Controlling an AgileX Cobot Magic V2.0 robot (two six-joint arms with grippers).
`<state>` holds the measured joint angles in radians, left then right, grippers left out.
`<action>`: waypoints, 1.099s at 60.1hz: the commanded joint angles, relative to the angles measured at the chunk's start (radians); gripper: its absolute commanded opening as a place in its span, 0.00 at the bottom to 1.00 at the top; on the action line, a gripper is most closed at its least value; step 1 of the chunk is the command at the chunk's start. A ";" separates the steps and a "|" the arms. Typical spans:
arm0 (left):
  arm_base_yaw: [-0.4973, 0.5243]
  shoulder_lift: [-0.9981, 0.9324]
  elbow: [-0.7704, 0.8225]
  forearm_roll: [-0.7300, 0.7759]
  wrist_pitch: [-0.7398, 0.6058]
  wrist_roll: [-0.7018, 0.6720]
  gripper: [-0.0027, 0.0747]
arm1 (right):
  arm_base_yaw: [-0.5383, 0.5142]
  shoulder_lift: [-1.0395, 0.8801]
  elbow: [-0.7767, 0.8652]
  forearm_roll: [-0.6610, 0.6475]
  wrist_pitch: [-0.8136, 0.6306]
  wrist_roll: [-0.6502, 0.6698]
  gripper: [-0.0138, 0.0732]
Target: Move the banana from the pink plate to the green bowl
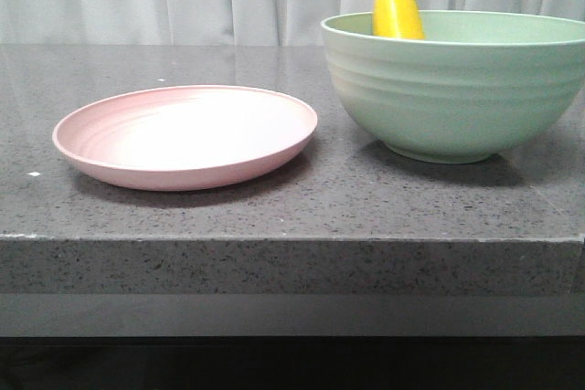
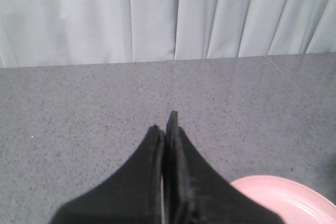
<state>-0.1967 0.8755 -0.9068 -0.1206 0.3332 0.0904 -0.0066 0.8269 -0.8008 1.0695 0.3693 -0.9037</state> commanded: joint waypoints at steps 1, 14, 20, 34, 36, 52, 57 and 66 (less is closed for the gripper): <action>0.005 -0.111 0.085 -0.031 -0.096 -0.002 0.01 | 0.035 -0.095 0.039 0.035 -0.055 -0.014 0.09; 0.005 -0.398 0.371 -0.046 -0.098 -0.002 0.01 | 0.091 -0.342 0.218 0.035 -0.055 -0.053 0.09; 0.005 -0.524 0.470 -0.073 -0.096 -0.002 0.01 | 0.091 -0.443 0.296 0.035 -0.056 -0.054 0.09; 0.005 -0.699 0.554 -0.100 -0.092 -0.002 0.01 | 0.091 -0.623 0.420 0.052 -0.055 -0.054 0.09; 0.005 -0.705 0.555 -0.100 -0.092 -0.002 0.01 | 0.091 -0.631 0.425 0.052 -0.055 -0.054 0.09; 0.005 -0.705 0.555 -0.100 -0.092 -0.002 0.01 | 0.091 -0.635 0.426 0.059 -0.018 -0.053 0.09; 0.005 -0.705 0.555 -0.100 -0.092 -0.002 0.01 | 0.091 -0.635 0.426 0.059 -0.011 -0.053 0.09; 0.005 -0.705 0.555 -0.100 -0.092 -0.002 0.01 | 0.091 -0.635 0.426 0.059 -0.011 -0.053 0.09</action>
<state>-0.1967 0.1598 -0.3257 -0.2062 0.3223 0.0904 0.0823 0.1837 -0.3510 1.0993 0.3886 -0.9459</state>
